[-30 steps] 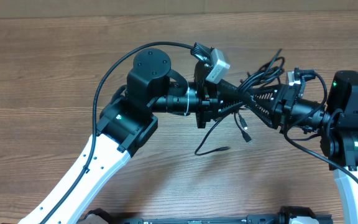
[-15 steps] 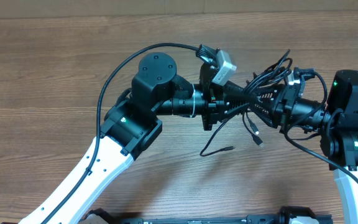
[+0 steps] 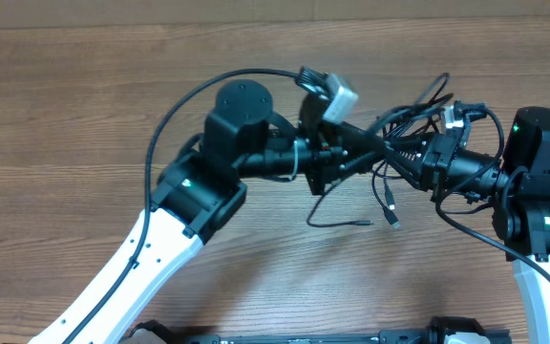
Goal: Untangle cables
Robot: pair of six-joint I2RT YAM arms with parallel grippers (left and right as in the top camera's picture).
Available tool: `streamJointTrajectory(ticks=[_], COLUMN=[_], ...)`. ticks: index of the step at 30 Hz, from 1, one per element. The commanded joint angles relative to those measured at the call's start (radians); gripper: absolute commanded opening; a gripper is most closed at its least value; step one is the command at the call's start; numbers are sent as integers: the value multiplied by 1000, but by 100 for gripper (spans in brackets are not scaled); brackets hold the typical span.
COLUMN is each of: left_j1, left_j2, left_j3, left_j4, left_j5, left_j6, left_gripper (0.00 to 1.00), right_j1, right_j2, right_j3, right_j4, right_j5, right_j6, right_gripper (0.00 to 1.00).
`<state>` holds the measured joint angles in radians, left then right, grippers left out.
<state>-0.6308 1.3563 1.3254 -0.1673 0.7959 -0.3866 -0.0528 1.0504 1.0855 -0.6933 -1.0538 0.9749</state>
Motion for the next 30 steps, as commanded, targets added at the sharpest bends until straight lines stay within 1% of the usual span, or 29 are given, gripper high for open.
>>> streamJointTrajectory(ticks=[1, 4, 7, 9, 12, 18, 20, 23, 25, 30], left_j1=[81, 111, 114, 113, 113, 113, 113, 114, 114, 114], left_j2=[-2, -2, -2, -2, -2, -2, -2, -2, -2, -2], left_j3=[6, 6, 6, 6, 6, 6, 6, 6, 6, 6], left_j4=[-83, -160, -218, -241, -245, -272, -282, -280, -274, -219], left_j5=[-23, -83, -140, -165, -181, -348, -448, -504, -510, -545], left_j6=[59, 87, 138, 144, 148, 147, 147, 147, 143, 140], left_gripper=[4, 4, 4, 4, 4, 4, 4, 4, 4, 4], right_j1=[-5, -5, -5, -5, -5, -5, -5, -5, -4, -4], right_j2=[-12, -12, -12, -12, -12, -12, -12, -12, -12, -12], right_j3=[2, 2, 2, 2, 2, 2, 2, 2, 2, 0], right_j4=[9, 10, 22, 43, 72, 146, 179, 216, 216, 209], right_j5=[-40, -41, -53, -84, -127, -234, -273, -317, -318, -374], right_j6=[-18, -18, -23, -30, -30, -40, -40, -41, -47, -132], right_gripper=[4, 4, 4, 4, 4, 4, 4, 4, 4, 4])
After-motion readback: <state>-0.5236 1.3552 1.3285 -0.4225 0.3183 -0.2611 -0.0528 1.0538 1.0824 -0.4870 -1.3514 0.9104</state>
